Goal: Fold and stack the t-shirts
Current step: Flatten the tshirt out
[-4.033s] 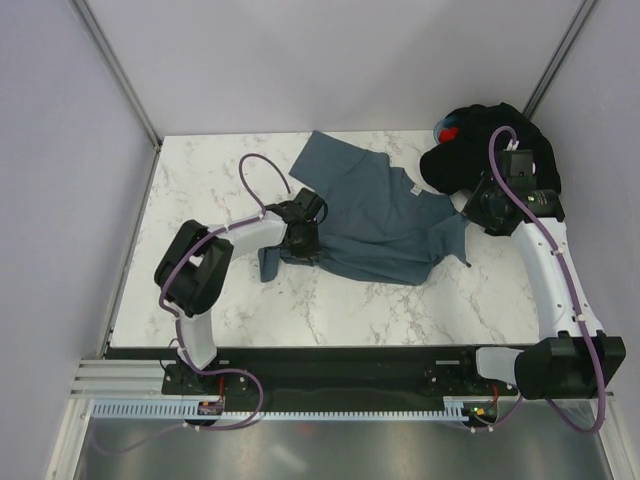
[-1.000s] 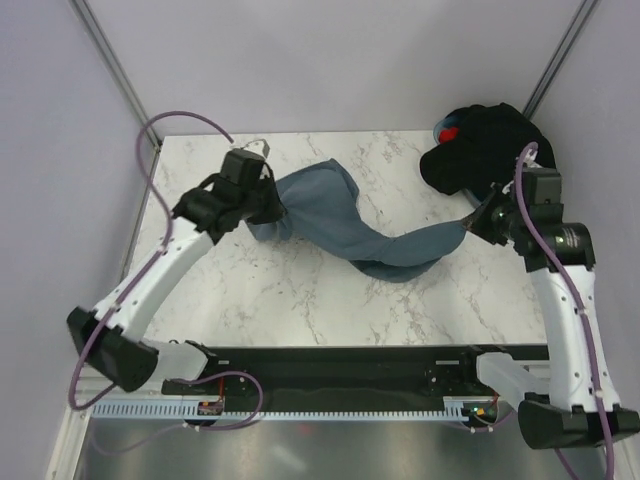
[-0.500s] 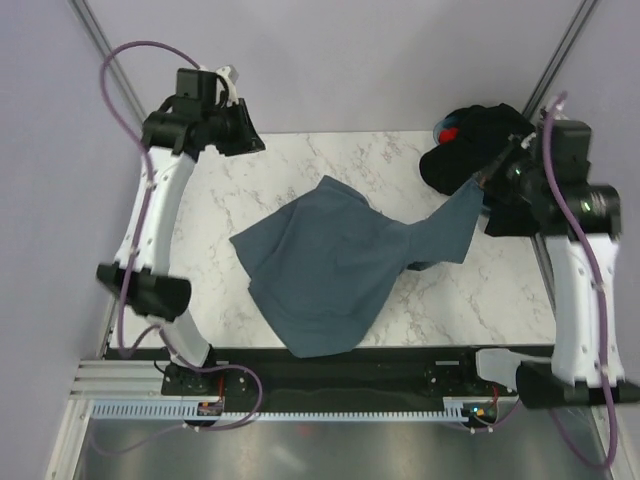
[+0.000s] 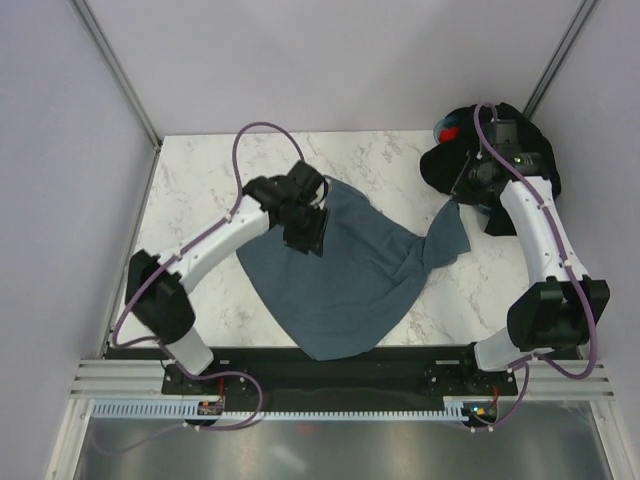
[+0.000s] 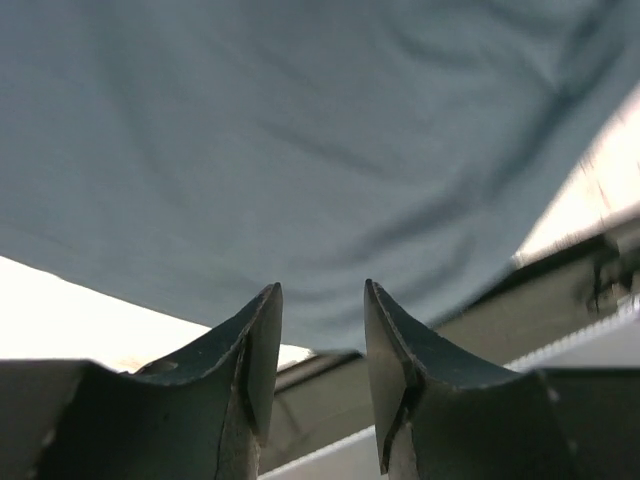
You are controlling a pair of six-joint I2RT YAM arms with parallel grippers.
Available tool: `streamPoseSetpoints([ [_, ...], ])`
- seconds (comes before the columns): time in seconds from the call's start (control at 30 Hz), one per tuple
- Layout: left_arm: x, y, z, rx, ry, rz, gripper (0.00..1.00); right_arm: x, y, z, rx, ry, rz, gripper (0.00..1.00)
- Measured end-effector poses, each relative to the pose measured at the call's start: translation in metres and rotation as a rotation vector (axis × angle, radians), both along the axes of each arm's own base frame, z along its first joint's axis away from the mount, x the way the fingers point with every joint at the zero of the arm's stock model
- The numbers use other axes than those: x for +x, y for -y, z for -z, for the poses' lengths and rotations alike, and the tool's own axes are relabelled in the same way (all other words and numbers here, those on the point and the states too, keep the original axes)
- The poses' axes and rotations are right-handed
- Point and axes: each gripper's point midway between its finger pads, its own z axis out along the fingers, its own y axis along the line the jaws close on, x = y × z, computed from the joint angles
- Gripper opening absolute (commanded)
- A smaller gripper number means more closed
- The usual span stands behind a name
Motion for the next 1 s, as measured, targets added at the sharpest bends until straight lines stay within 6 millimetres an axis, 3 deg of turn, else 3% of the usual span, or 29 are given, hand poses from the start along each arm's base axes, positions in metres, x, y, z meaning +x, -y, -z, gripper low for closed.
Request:
streamPoseSetpoints([
  [0.1,-0.052,0.022,-0.004,-0.034,0.032,0.092,0.46,-0.017,0.001,0.009,-0.006,0.001,-0.006,0.0],
  [0.17,-0.073,0.02,0.011,-0.034,0.019,0.098,0.46,-0.03,0.001,0.022,-0.006,-0.014,-0.007,0.0],
  [0.27,-0.083,0.006,0.054,0.031,-0.05,0.056,0.42,-0.049,0.001,0.042,-0.004,-0.057,-0.009,0.0],
  [0.37,-0.08,0.0,0.095,0.111,-0.109,0.023,0.41,-0.057,-0.001,0.053,0.003,-0.078,-0.013,0.0],
  [0.53,-0.061,-0.002,0.141,0.183,-0.135,-0.016,0.38,-0.057,-0.001,0.057,0.003,-0.076,-0.016,0.0],
  [0.73,-0.006,-0.005,0.14,0.148,-0.124,-0.125,0.37,-0.053,-0.002,0.054,0.008,-0.05,-0.026,0.0],
  [0.87,0.048,-0.015,0.138,0.098,-0.108,-0.223,0.37,-0.047,-0.003,0.057,0.011,-0.043,-0.031,0.0],
  [1.0,0.101,-0.019,0.136,0.058,-0.081,-0.278,0.37,-0.04,-0.004,0.073,0.015,-0.084,-0.036,0.0],
])
